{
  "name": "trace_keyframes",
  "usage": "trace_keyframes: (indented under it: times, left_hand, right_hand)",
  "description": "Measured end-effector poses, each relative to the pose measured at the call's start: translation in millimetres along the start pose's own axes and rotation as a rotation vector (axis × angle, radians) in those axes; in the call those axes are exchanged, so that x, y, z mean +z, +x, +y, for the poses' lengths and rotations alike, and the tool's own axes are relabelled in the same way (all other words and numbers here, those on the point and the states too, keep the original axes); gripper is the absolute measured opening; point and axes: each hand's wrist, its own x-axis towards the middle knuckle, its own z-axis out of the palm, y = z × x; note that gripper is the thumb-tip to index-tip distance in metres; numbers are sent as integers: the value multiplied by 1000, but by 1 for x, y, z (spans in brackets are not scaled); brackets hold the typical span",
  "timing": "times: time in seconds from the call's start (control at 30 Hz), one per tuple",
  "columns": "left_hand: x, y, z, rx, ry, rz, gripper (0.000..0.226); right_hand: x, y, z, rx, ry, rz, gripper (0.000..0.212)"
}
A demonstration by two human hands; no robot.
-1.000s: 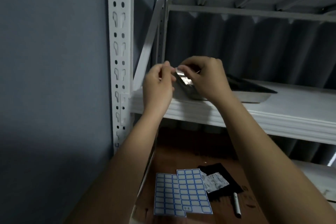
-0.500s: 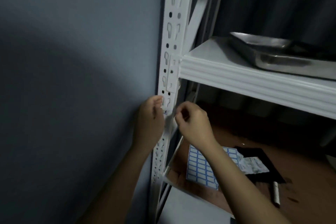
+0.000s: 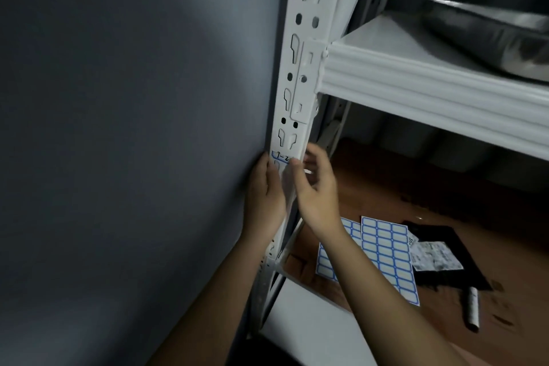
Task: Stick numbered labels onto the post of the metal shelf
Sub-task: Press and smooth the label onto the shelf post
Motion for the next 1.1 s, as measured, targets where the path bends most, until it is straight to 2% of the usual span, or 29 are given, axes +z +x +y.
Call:
trace_keyframes:
  times: [0.17, 0.37, 0.63, 1.1]
  left_hand:
    - [5, 6, 1, -109, -147, 3, 40]
    - [8, 15, 7, -234, -346, -76, 46]
    - [8, 18, 13, -311, -383, -86, 40]
    - [15, 23, 15, -287, -331, -27, 40]
  right_hand:
    - [1, 0, 3, -1, 77, -14, 20]
    - [4, 10, 2, 13, 101, -24, 18]
    - [6, 7, 5, 40, 135, -70, 15]
    - [12, 3, 4, 58, 200, -12, 22]
